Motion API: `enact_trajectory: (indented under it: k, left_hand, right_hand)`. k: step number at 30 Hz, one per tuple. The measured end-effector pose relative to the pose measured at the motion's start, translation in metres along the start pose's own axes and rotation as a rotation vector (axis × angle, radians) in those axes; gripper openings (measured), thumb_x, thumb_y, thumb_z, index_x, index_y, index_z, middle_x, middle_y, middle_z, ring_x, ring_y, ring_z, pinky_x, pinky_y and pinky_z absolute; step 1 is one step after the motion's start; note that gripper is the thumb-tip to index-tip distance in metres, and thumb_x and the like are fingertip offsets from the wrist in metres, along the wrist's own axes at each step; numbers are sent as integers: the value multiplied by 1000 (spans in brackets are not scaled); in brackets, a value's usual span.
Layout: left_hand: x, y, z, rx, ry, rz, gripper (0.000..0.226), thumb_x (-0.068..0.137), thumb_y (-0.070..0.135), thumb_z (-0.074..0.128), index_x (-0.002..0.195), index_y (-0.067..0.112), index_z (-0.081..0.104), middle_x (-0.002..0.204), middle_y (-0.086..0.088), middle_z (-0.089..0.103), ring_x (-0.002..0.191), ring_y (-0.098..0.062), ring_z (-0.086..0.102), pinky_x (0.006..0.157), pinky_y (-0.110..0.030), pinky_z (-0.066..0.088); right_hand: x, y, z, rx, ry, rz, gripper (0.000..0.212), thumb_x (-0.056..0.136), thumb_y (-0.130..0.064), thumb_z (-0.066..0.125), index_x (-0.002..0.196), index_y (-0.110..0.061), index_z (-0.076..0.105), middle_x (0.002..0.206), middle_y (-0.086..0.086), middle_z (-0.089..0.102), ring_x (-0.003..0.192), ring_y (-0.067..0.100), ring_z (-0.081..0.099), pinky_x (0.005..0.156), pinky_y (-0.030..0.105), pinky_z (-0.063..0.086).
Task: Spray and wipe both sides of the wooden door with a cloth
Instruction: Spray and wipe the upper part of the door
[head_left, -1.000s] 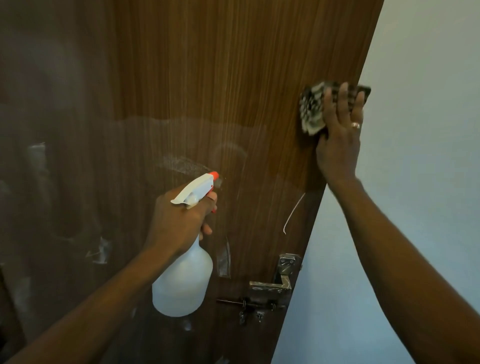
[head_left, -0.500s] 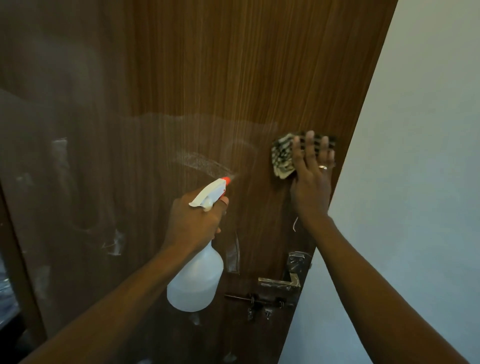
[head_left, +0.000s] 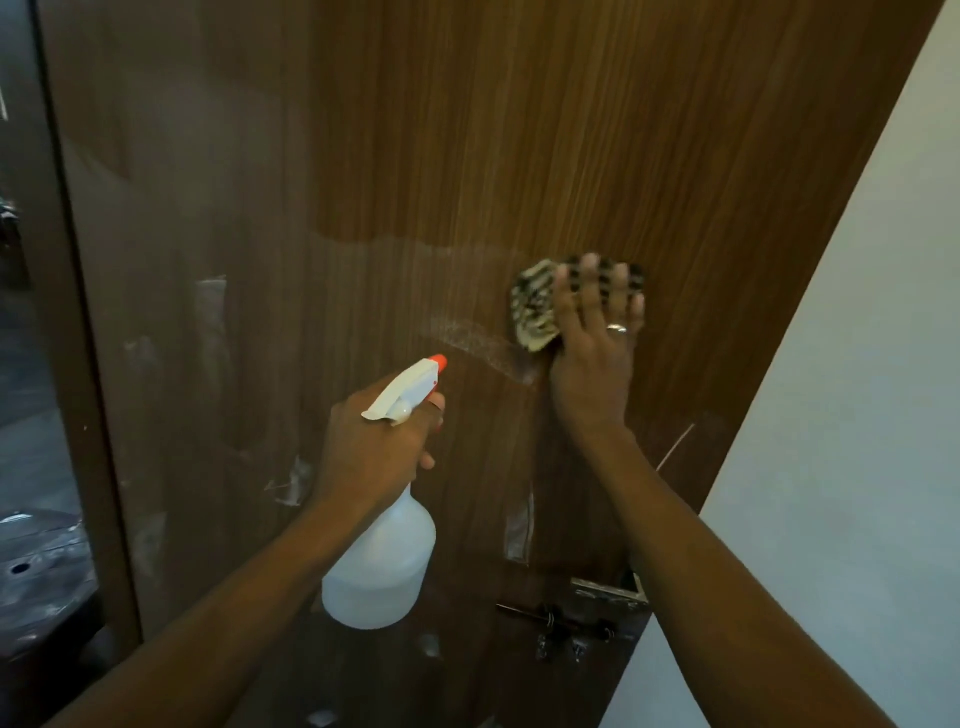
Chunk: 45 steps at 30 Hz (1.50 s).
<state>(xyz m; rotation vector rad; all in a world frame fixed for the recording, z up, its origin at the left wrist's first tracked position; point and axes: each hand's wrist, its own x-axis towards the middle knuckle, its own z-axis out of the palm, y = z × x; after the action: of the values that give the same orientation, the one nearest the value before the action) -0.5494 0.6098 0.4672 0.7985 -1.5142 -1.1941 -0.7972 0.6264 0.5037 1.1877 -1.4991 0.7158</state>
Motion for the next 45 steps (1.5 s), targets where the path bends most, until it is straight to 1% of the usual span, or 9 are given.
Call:
enact_trajectory:
  k: [4,7,12,20,27,31,36,42,45]
  left_hand:
    - [6,2,-24,-10,19,49,24,84,29,66,101,12,69,86,-5,72,58,-26,67,52,-26,50]
    - [13,3,-41,-22,29,17,26,84,30,66,102,10,67,87,-5,72,59,-25,66,51,-23,50]
    - [30,5,-65,-4,16,33,24,86,29,64,101,11,67,87,-6,71,52,-18,64,45,-20,51]
    - [55,7,-92,-18,-14,36,21,89,26,62,96,7,66,83,-7,70,46,-14,62,42,-18,49]
    - [79,-8,-130,-31,-40,-22,27,84,36,62,98,13,65,88,-6,70,47,-14,63,44,-18,49]
    - [90,-7,-149,15,4,25,27,86,33,63,105,14,66,87,-1,71,49,-14,64,46,-20,52]
    - [106,-18,-180,38,-8,23,25,85,37,65,96,14,69,84,-4,73,56,-26,66,51,-27,51]
    - [124,-30,-220,63,-16,-8,28,85,35,64,102,13,66,88,-6,71,60,-27,66,53,-27,51]
    - [134,-27,-234,47,-33,-34,33,82,37,64,102,12,65,90,-9,70,59,-26,64,53,-26,51]
  right_hand:
    - [-53,-12,10,-63,-159,-301,76,89,-14,69,155,-21,32,163,8,25,151,34,18,121,53,14]
    - [-73,6,-1,-74,-165,-172,82,85,-4,71,155,-20,31,163,8,23,151,32,13,121,52,12]
    - [6,-26,0,5,32,111,64,97,-1,52,155,-17,30,163,10,21,152,31,2,122,52,9]
    - [-39,-75,31,-87,-182,-350,59,95,-10,47,153,-21,38,161,5,27,149,32,24,119,53,22]
    - [-6,-93,18,-85,-111,90,62,97,-2,44,156,-18,31,163,11,24,151,39,13,121,54,16]
    - [36,-151,42,-68,-118,-17,61,96,-5,35,155,-18,32,163,9,24,151,37,16,121,57,15]
    - [-20,-172,58,-110,-240,-225,65,93,-9,50,154,-21,35,163,4,25,151,32,19,121,53,19]
    - [11,-180,42,-104,-142,199,69,94,3,47,157,-18,28,164,10,22,151,40,12,121,53,14]
    - [58,-217,58,-63,-78,194,63,96,-1,38,156,-17,30,163,10,23,150,41,14,121,55,15]
